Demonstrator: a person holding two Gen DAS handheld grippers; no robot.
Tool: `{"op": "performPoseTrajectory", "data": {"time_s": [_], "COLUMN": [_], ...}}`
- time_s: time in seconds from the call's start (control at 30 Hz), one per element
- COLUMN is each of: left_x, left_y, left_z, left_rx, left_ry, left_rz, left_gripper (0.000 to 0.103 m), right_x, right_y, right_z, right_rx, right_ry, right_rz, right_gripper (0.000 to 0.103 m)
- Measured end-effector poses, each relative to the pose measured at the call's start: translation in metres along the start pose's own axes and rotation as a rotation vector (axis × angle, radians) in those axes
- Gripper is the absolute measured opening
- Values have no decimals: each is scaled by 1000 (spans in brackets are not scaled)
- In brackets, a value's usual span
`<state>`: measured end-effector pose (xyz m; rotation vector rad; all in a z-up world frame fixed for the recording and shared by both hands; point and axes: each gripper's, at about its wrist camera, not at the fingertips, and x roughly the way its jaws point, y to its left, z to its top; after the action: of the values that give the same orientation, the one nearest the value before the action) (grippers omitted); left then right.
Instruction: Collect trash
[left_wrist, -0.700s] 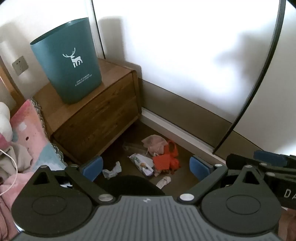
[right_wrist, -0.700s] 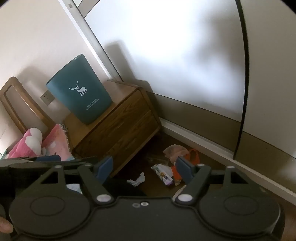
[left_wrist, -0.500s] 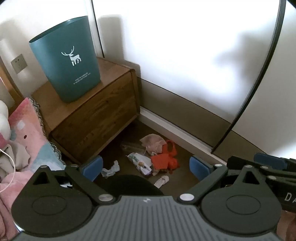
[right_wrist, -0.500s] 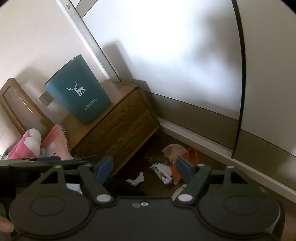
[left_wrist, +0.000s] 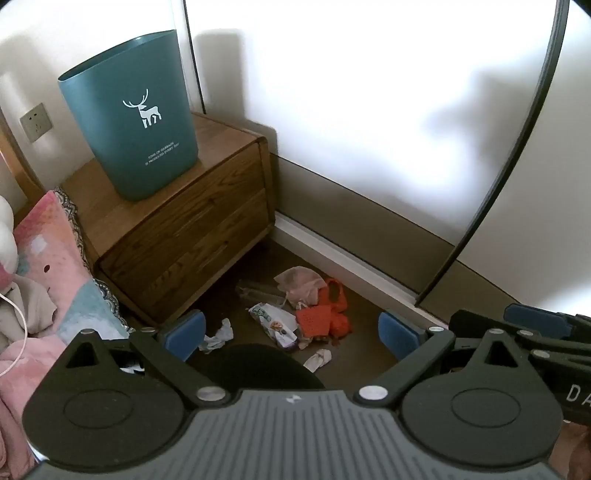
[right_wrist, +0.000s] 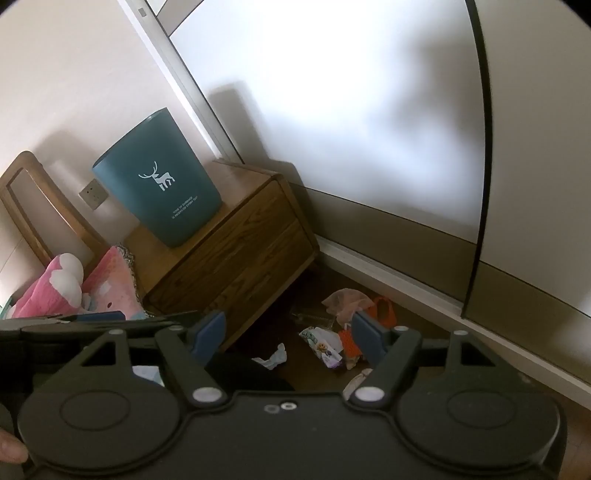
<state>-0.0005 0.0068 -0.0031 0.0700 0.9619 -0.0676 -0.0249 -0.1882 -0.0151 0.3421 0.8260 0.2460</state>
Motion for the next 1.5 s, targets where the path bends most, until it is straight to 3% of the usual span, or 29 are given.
{"op": "performPoseTrajectory", "data": {"time_s": [1.5], "left_x": [-8], "left_y": [20], "left_z": [-9], "left_rx": [-78], "left_ry": [-12], "left_rz": [-70], "left_gripper": [101], "right_x": [-13], "right_y": [8], "right_z": [1], "right_rx": [-56], "right_ry": [-14], "right_rz": [-26], "right_gripper": [75]}}
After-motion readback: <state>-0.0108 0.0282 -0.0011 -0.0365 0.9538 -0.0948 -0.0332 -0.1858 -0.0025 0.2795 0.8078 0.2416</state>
